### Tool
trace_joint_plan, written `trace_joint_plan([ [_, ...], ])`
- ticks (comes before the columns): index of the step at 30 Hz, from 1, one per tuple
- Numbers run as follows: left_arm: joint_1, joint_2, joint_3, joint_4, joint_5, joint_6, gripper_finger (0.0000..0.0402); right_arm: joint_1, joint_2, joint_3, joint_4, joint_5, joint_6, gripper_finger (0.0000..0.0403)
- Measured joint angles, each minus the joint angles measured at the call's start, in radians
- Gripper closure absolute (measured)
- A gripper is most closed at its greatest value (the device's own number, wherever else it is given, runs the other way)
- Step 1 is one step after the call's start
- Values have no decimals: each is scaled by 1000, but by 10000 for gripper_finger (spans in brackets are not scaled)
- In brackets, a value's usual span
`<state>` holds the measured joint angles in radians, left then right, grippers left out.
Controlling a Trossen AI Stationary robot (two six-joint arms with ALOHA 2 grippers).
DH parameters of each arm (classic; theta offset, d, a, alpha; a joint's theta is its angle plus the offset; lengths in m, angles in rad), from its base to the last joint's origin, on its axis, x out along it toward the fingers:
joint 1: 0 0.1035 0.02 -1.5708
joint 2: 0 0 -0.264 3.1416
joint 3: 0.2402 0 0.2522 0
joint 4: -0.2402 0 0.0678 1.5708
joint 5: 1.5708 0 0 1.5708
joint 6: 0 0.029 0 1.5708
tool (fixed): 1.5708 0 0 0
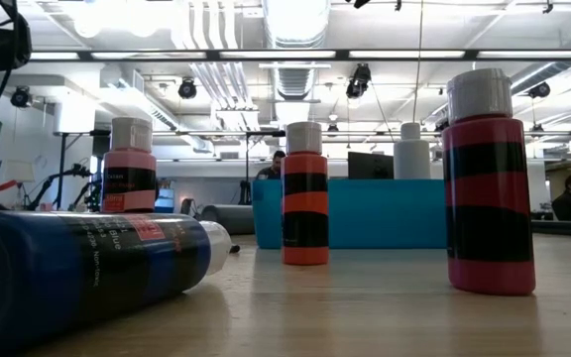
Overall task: Pick & Place Paint Supplies
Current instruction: Put the gold paintbrush into the green cup
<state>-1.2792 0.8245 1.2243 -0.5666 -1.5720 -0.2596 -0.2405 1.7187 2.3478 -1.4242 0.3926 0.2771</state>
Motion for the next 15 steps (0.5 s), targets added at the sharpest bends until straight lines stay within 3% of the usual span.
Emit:
trace_joint_plan([
  [3,61,-31,-2,-54,10,-39,397,0,-1,0,0,0,-7,246],
  [7,127,-76,-4,-160,148,-112,397,0,-1,0,-5,-1,1,241],
  [15,240,-141,-3,-405,281,-263,397,0,-2,0,-14,-2,10,245],
])
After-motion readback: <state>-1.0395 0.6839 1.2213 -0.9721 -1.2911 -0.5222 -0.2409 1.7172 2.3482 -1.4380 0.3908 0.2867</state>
